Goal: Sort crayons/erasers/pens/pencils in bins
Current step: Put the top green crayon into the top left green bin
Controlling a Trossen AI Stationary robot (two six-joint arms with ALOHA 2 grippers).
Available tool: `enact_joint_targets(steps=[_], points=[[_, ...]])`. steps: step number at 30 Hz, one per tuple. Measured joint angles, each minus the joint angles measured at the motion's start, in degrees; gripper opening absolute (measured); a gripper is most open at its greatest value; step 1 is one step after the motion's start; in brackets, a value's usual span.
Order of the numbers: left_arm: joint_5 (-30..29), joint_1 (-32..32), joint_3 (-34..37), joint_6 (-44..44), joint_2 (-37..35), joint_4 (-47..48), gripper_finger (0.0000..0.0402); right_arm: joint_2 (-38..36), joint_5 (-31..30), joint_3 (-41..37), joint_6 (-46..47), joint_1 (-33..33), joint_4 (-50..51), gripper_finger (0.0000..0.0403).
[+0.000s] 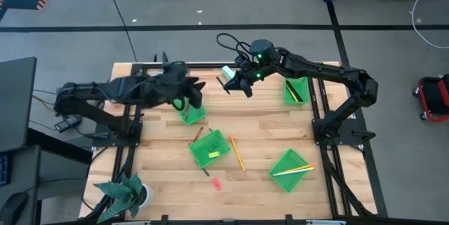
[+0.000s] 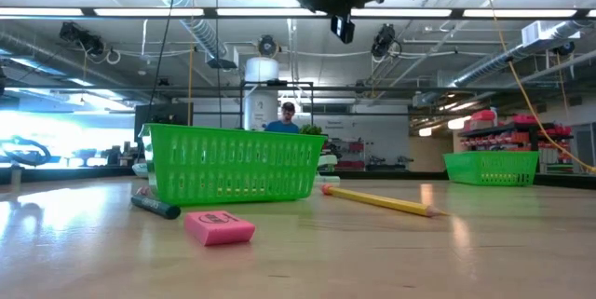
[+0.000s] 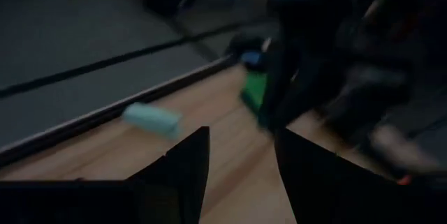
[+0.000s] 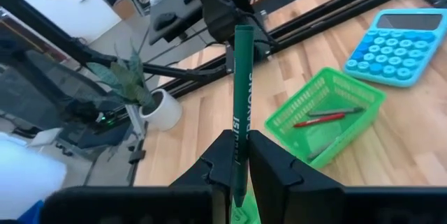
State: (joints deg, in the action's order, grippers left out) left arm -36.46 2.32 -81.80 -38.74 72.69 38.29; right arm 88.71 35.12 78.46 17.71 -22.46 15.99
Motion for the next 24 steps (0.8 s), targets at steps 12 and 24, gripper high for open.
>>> enact_joint_targets(steps=[12,24], points=[[6.9,-2.3,34.0,-6.4,-12.0,-50.1,0.0172,0.0,2.4,0.0,7.8,1.1,-8.2,0.0044],[3.8,-2.6,39.0,-9.1,-8.9,-66.1,0.0172,0.0,1.1,0.0,12.6,2.5,-11.9,0.0044]])
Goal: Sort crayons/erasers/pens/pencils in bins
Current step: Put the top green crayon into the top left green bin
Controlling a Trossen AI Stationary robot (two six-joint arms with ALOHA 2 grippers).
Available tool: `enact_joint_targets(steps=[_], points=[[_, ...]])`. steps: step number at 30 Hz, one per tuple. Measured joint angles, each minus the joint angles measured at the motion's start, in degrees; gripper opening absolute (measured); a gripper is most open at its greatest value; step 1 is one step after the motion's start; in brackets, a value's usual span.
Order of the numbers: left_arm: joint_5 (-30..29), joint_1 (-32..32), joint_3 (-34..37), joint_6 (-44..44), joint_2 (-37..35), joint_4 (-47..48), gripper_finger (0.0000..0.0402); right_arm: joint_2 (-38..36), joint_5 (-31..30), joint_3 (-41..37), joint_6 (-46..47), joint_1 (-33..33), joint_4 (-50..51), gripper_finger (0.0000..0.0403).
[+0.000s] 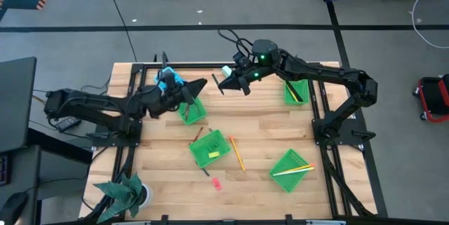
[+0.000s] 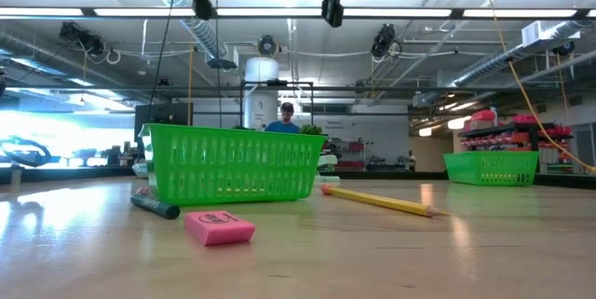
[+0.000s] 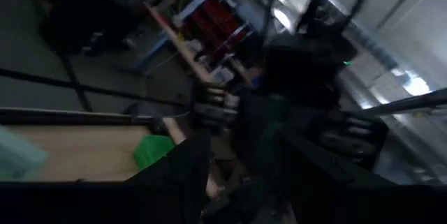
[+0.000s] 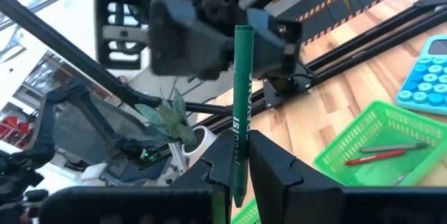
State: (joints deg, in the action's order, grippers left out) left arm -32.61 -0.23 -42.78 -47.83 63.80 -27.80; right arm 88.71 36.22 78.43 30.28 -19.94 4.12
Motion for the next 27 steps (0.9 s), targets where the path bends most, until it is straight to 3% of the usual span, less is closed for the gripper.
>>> enact_joint_targets(steps=[27], points=[[1.7,-0.4,0.0,11.3,5.5,-12.0,0.0172,0.0,-1.3,0.0,0.0,0.0,0.5,0.0044]])
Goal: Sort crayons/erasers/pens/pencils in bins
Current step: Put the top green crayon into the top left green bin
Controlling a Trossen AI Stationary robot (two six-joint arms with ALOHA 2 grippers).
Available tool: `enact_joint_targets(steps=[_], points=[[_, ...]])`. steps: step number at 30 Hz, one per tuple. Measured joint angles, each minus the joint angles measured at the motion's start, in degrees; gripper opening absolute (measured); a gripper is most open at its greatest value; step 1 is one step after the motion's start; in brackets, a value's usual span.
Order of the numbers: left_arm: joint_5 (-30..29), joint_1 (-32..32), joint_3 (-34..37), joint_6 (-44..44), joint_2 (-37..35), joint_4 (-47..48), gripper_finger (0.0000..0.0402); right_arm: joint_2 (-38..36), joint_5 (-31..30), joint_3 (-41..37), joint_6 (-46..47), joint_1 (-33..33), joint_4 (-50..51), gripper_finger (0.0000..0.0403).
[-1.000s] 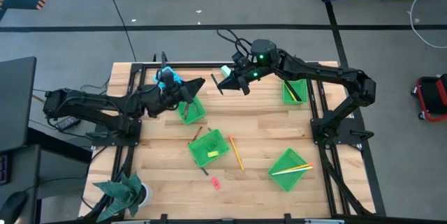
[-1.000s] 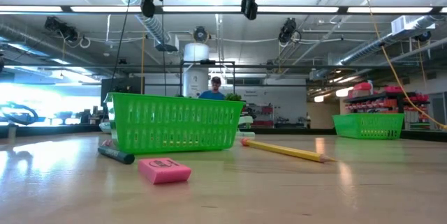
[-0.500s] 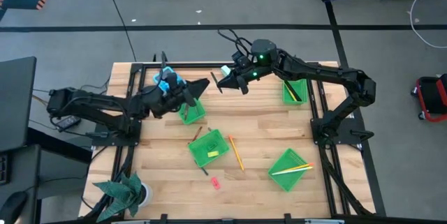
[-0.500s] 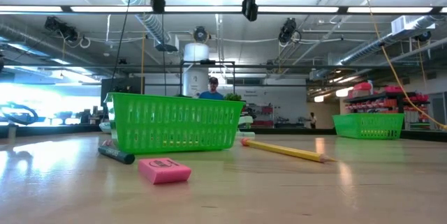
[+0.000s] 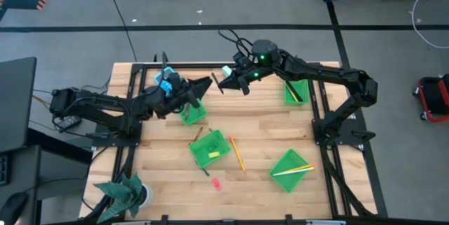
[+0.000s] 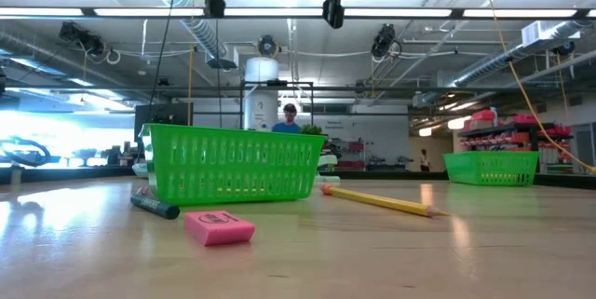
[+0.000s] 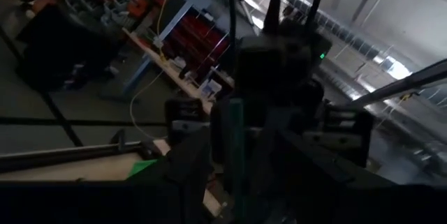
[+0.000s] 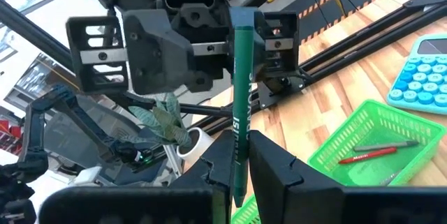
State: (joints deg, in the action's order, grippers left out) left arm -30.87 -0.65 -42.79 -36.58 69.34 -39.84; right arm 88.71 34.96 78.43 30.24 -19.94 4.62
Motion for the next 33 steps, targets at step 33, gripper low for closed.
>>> enact_joint_targets(steps=[33], points=[[2.6,-0.7,0.0,1.2,3.8,-3.6,0.0172,0.0,-0.1,-0.1,-0.8,1.9,1.5,0.0044]])
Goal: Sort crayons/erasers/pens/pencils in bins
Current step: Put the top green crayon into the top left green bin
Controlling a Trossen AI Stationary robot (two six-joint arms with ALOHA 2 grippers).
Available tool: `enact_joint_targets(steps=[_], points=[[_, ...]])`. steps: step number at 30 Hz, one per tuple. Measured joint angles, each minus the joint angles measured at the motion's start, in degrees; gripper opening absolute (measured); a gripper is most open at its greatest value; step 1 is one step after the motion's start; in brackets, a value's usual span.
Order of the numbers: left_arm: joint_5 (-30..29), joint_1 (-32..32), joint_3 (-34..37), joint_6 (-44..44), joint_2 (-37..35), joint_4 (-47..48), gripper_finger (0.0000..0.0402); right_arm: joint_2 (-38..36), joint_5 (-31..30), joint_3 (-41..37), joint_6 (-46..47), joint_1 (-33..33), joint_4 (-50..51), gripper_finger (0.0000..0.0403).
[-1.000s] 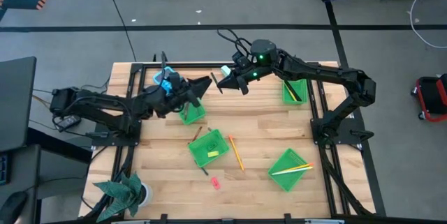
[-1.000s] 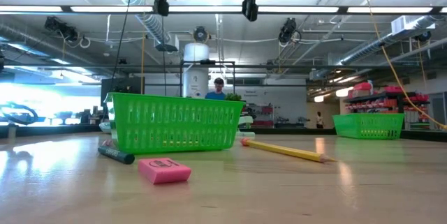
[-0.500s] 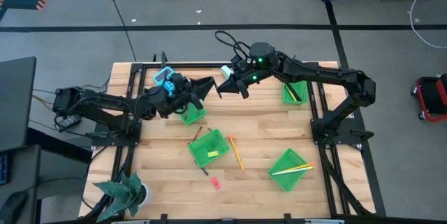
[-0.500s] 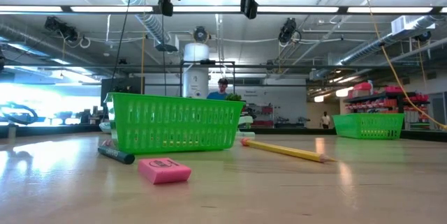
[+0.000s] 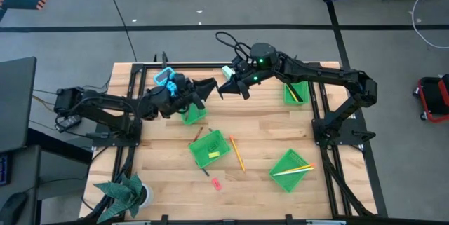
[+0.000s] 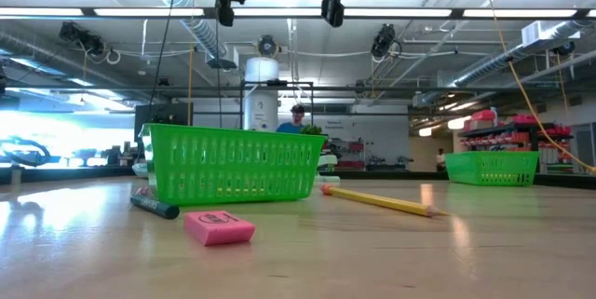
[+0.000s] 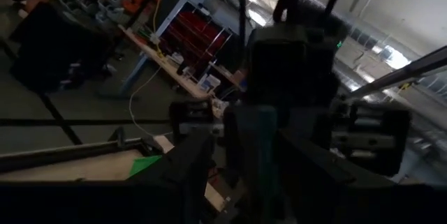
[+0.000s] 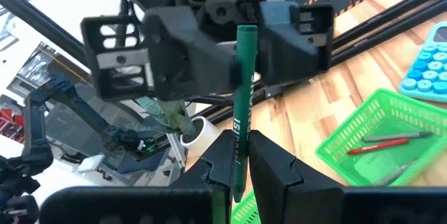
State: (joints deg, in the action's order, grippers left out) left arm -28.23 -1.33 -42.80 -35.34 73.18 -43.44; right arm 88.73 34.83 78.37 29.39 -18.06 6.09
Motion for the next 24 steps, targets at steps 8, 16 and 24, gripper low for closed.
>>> enact_joint_targets(steps=[8,16,24], points=[[1.3,0.3,0.0,-1.6,0.0,-1.2,0.0171,0.0,-0.1,0.0,-0.1,0.0,0.0,0.0044],[1.9,0.3,0.0,-2.0,0.0,-0.9,0.0115,0.0,-0.1,0.0,-0.9,0.0,0.0,0.0044],[2.8,0.3,0.0,-2.1,0.0,-1.0,0.0023,0.0,-0.4,0.0,-1.0,0.0,0.1,0.0044]])
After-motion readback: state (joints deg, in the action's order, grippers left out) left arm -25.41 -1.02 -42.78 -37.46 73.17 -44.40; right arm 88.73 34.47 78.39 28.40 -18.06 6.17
